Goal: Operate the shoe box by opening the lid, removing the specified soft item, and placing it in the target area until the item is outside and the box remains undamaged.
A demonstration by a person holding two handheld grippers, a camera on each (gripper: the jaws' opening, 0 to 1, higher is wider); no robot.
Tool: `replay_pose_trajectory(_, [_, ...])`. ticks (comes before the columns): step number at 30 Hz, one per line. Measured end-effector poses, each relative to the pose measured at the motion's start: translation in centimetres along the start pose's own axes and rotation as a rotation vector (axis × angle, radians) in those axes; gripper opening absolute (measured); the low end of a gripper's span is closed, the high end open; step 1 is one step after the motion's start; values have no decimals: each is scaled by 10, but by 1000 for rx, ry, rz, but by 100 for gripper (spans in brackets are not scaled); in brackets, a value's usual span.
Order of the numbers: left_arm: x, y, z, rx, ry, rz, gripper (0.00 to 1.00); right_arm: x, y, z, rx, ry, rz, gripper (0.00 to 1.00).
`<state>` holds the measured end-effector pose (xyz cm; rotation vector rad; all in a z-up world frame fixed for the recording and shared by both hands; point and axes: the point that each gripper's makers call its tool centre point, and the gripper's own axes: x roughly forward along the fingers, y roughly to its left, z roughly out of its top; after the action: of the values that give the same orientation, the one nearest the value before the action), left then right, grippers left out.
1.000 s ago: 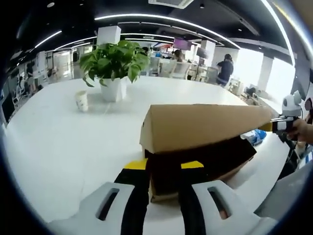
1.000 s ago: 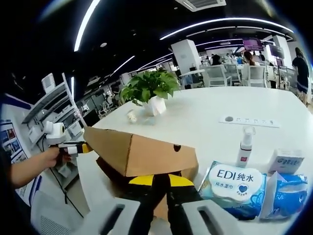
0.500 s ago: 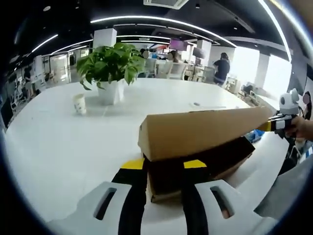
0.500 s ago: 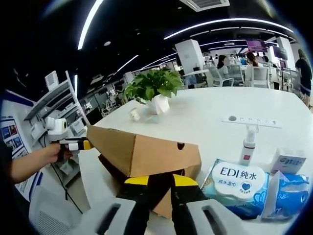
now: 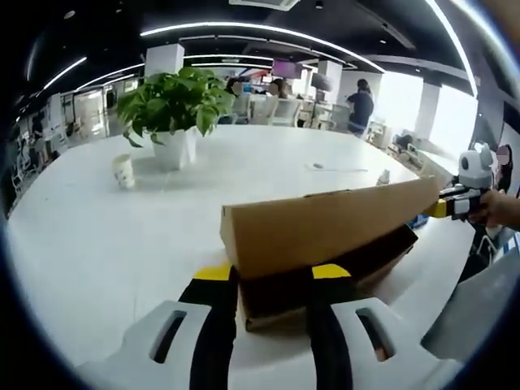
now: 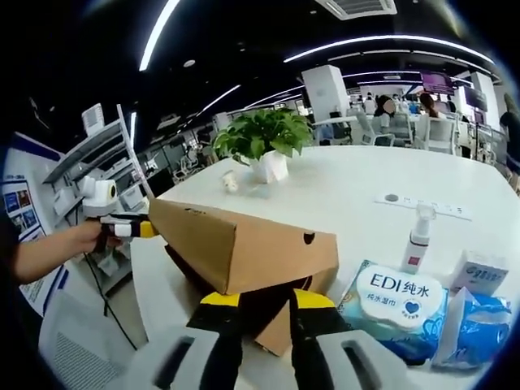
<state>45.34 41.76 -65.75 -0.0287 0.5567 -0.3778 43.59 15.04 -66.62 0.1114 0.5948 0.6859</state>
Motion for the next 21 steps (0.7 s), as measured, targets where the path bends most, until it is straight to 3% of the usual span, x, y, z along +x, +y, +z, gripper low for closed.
replay_pose_trajectory(21, [0, -2, -14, 29, 37, -18, 36, 5, 8, -12, -82, 27, 12, 25])
